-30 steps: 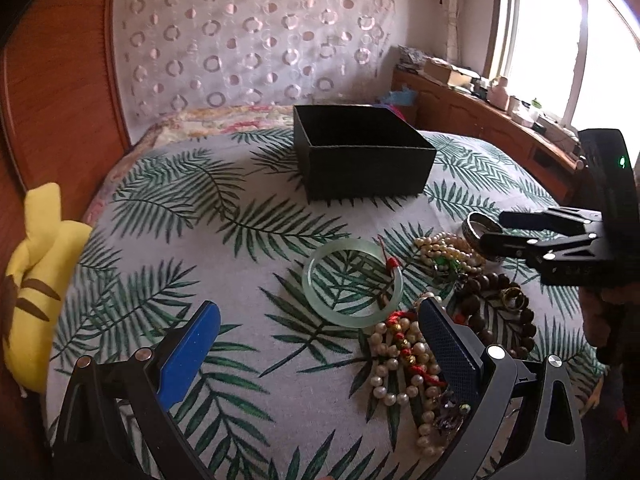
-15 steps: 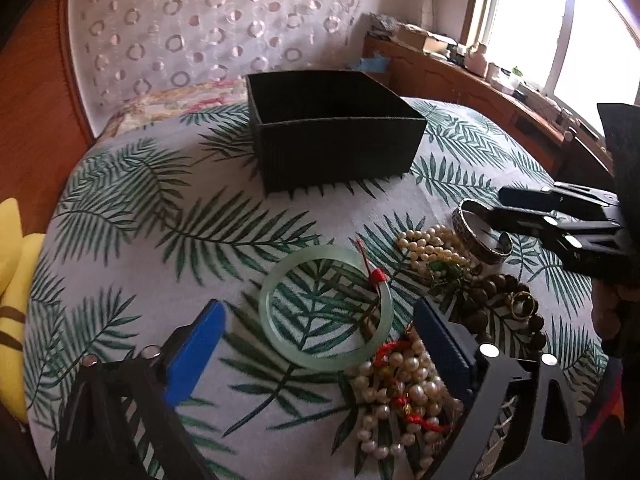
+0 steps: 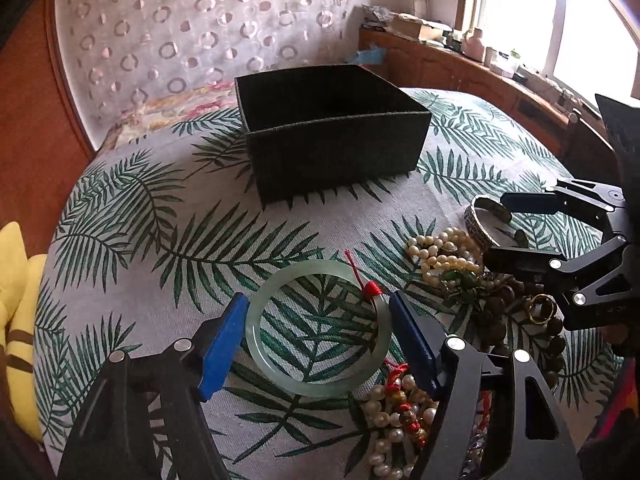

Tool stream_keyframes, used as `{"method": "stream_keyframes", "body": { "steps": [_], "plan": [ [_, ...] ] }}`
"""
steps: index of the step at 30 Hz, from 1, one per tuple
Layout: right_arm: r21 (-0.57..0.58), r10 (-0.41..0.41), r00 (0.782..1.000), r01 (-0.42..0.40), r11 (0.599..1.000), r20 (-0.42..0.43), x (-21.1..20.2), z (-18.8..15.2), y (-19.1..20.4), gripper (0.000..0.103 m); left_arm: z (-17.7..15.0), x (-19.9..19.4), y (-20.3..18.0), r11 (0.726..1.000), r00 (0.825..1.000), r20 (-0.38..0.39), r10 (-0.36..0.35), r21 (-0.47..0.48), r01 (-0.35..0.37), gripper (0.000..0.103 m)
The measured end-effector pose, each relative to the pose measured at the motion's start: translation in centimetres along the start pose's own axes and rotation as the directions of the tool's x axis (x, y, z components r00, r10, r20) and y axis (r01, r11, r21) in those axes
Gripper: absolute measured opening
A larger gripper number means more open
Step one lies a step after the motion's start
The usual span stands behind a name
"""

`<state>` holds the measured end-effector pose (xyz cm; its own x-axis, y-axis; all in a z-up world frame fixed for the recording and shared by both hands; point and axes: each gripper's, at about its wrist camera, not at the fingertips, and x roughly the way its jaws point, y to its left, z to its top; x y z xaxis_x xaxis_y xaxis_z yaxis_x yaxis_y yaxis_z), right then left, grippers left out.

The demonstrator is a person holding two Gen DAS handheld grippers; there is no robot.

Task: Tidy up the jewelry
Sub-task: 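Grasp the green jade bangle with left tool while right grasps silver bangle, then carry jade bangle into black box with left tool while right lowers silver bangle in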

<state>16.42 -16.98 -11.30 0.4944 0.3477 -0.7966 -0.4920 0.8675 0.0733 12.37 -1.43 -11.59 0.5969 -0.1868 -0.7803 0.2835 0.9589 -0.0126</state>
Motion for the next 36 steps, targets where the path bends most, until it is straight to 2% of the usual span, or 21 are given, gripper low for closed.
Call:
{"method": "stream_keyframes", "body": {
  "steps": [3,6,11,17,26,36],
  "plan": [
    [0.001,-0.008,1.0,0.008,1.0,-0.001,0.1,0.1,-0.3,0.072,0.0,-0.2,0.4,1.0,1.0,0.021,-0.011,-0.025,0.012,0.069],
    [-0.015,-0.015,1.0,0.015,1.0,0.005,0.2,0.1,0.1,0.062,0.1,-0.5,0.9,0.999,0.999,0.039,-0.014,-0.036,0.016,0.069],
    [-0.018,-0.025,1.0,0.025,1.0,0.016,0.2,0.3,0.2,0.061,0.1,-1.1,1.1,0.999,0.998,0.061,-0.022,-0.046,0.025,0.069],
    [-0.026,-0.04,0.995,0.043,0.999,0.094,-2.4,1.1,0.3,0.061,0.9,-2.2,0.6,0.998,0.995,0.096,-0.035,-0.039,0.039,0.069],
    [-0.065,-0.042,0.98,0.055,0.996,0.193,-6.0,4.2,1.0,0.062,4.8,-3.8,0.7,0.998,0.982,0.179,-0.053,-0.031,0.059,0.069],
    [-0.067,-0.022,0.973,0.038,0.997,0.231,-6.3,7.2,-1.1,0.062,10.0,-1.8,1.6,0.999,0.98,0.193,-0.043,-0.021,0.048,0.069]
  ]
}}
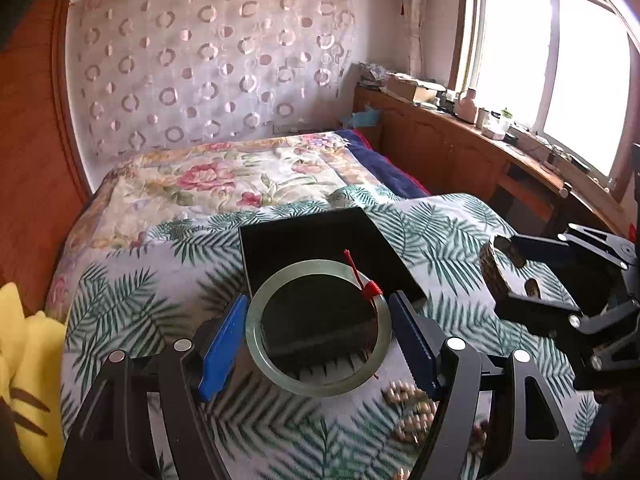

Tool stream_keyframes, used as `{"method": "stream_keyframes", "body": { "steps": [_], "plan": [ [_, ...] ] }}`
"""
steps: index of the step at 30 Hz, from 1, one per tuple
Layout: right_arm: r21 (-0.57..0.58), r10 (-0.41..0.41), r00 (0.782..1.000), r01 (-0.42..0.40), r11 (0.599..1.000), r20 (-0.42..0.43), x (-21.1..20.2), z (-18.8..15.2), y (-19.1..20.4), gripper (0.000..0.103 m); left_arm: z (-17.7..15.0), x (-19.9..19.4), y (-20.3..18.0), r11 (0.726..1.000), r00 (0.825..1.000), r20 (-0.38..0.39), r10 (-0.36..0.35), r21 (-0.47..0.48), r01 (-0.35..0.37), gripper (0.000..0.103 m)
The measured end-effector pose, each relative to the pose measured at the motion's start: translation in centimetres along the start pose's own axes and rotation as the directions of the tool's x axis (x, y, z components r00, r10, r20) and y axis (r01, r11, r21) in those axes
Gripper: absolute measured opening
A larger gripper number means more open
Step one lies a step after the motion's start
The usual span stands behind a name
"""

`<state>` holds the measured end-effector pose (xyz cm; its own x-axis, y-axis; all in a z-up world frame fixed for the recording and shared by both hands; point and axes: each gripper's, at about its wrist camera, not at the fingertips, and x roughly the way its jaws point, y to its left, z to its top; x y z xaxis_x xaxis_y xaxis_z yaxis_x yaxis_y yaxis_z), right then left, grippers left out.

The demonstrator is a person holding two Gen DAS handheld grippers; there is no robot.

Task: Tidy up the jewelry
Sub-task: 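Carry jade bangle into black box with left tool while right lowers silver bangle in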

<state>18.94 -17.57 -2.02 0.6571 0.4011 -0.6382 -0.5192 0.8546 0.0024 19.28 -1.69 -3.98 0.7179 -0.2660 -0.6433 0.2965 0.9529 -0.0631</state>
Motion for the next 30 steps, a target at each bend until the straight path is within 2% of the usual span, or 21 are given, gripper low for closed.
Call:
{"method": "stream_keyframes", "body": {
  "steps": [7,12,22,25,28,30],
  "plan": [
    [0.023,0.017,0.999,-0.016,1.0,-0.029,2.6,0.5,-1.8,0.062,1.2,3.6,0.7,1.0,0.999,-0.041,-0.002,-0.009,0.002,0.069],
    [0.023,0.041,0.998,-0.04,0.999,-0.044,4.4,1.1,-2.2,0.062,1.4,4.4,1.5,0.999,0.999,-0.046,0.007,-0.036,-0.009,0.069],
    [-0.001,0.065,0.996,-0.065,0.998,-0.055,6.5,2.4,-0.9,0.062,1.6,1.4,2.7,0.997,0.998,0.034,0.048,-0.054,-0.046,0.081],
    [-0.009,0.076,0.995,-0.077,0.997,-0.061,7.3,2.8,-0.6,0.062,1.5,0.6,3.3,0.996,0.997,0.042,0.064,-0.062,-0.062,0.082],
    [-0.016,0.083,0.994,-0.085,0.996,-0.066,8.0,2.9,-0.1,0.062,1.4,0.0,3.7,0.994,0.995,0.05,0.088,-0.063,-0.085,0.091],
    [-0.022,0.087,0.993,-0.088,0.996,-0.075,8.8,3.1,0.2,0.062,1.1,-0.1,4.0,0.993,0.994,0.048,0.1,-0.068,-0.097,0.091]
  ]
}}
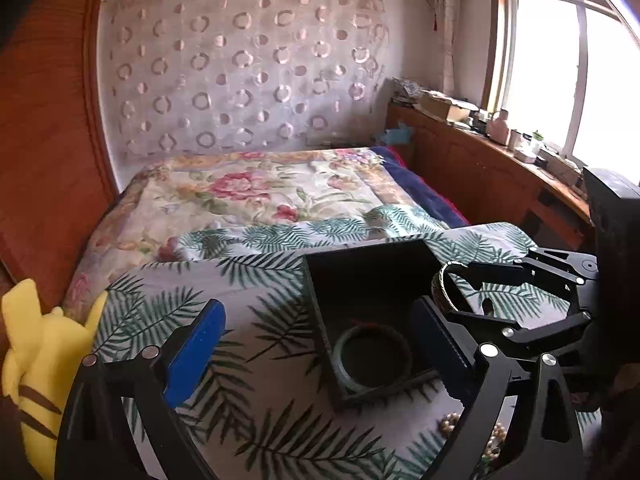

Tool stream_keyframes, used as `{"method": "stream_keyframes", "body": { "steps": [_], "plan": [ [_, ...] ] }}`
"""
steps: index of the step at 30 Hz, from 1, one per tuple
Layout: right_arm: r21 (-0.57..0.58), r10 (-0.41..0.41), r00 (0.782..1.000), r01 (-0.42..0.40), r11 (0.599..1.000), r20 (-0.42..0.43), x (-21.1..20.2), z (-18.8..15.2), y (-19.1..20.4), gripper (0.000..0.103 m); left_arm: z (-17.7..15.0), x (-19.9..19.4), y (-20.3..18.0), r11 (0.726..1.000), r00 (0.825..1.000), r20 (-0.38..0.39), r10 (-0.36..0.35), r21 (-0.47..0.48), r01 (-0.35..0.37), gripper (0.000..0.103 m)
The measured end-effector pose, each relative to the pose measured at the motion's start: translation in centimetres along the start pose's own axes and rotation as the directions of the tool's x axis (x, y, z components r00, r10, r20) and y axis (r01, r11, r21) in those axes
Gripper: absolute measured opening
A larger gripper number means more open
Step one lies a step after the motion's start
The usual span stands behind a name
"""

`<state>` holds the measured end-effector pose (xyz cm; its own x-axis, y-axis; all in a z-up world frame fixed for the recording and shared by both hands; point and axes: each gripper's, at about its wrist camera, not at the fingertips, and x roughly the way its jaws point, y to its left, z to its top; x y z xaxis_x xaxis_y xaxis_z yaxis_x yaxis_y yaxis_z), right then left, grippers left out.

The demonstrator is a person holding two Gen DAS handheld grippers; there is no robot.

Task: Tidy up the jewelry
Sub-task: 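Carry jade bangle into black box with left tool while right lowers silver bangle in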

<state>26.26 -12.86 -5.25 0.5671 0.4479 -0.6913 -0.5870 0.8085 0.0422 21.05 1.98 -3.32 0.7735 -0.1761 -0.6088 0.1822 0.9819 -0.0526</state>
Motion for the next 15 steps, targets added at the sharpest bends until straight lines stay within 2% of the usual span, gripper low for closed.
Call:
{"method": "stream_keyframes", "body": {
  "steps": [4,15],
  "plan": [
    [-0.013,0.004,1.0,-0.004,1.0,-0.018,1.2,0.3,0.6,0.062,-0.8,-0.4,0.8,1.0,1.0,-0.006,0.008,-0.022,-0.008,0.095],
    [-0.04,-0.019,0.998,0.017,0.999,-0.056,3.1,0.5,1.5,0.062,-2.7,-1.9,1.7,0.998,0.999,-0.003,0.041,-0.037,-0.041,0.095]
  ]
}}
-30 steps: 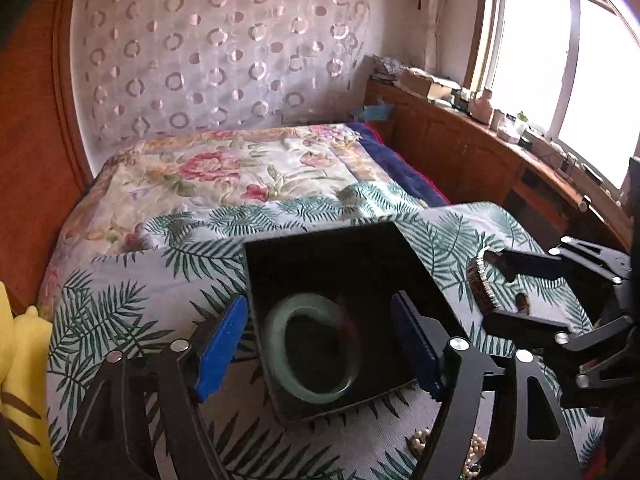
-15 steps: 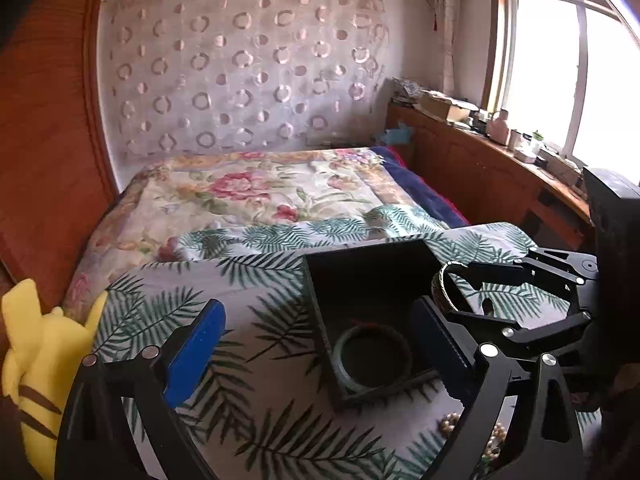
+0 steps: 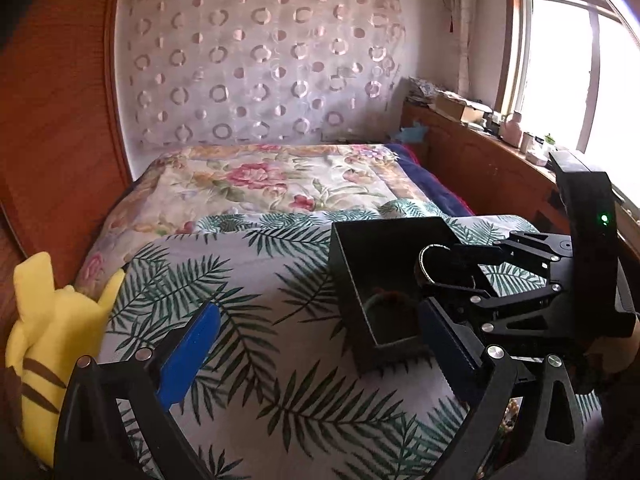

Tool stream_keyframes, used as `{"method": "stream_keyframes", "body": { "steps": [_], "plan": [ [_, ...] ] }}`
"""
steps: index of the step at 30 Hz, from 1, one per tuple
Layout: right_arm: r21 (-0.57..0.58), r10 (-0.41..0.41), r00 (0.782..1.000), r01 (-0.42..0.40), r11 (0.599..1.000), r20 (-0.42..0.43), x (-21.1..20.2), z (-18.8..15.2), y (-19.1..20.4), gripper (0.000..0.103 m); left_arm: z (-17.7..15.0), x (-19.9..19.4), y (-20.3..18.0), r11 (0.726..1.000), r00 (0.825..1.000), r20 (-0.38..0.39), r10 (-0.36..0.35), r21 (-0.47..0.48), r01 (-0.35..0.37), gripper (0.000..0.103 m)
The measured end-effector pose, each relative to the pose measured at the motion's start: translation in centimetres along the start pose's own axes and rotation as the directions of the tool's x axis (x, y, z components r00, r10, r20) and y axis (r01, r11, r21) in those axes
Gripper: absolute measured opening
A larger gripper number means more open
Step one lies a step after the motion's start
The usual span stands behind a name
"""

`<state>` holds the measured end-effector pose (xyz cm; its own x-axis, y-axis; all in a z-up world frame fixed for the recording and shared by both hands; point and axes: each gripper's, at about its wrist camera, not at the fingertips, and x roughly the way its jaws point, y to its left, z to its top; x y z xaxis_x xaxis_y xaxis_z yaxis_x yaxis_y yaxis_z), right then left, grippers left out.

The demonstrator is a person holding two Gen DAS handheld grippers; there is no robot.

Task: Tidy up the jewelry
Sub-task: 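Carry jade bangle into black box with left tool while right lowers silver bangle in, then open both tools and withdraw them from the black box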

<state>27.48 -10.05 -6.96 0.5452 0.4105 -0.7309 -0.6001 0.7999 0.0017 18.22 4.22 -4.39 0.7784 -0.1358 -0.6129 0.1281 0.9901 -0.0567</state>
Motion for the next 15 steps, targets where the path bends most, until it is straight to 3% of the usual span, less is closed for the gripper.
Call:
{"method": "stream_keyframes", "body": {
  "steps": [8,15],
  "plan": [
    [-0.036,-0.091,0.995,0.089,0.995,-0.039,2.5,1.6,0.3,0.062,-1.4,-1.4,0.1,1.0,1.0,-0.001,0.024,0.01,-0.024,0.095],
    [-0.017,-0.107,0.994,0.107,0.994,-0.008,1.1,1.8,0.1,0.062,-2.5,-3.1,-0.2,0.999,0.999,0.001,0.049,0.019,-0.049,0.095]
  ]
}}
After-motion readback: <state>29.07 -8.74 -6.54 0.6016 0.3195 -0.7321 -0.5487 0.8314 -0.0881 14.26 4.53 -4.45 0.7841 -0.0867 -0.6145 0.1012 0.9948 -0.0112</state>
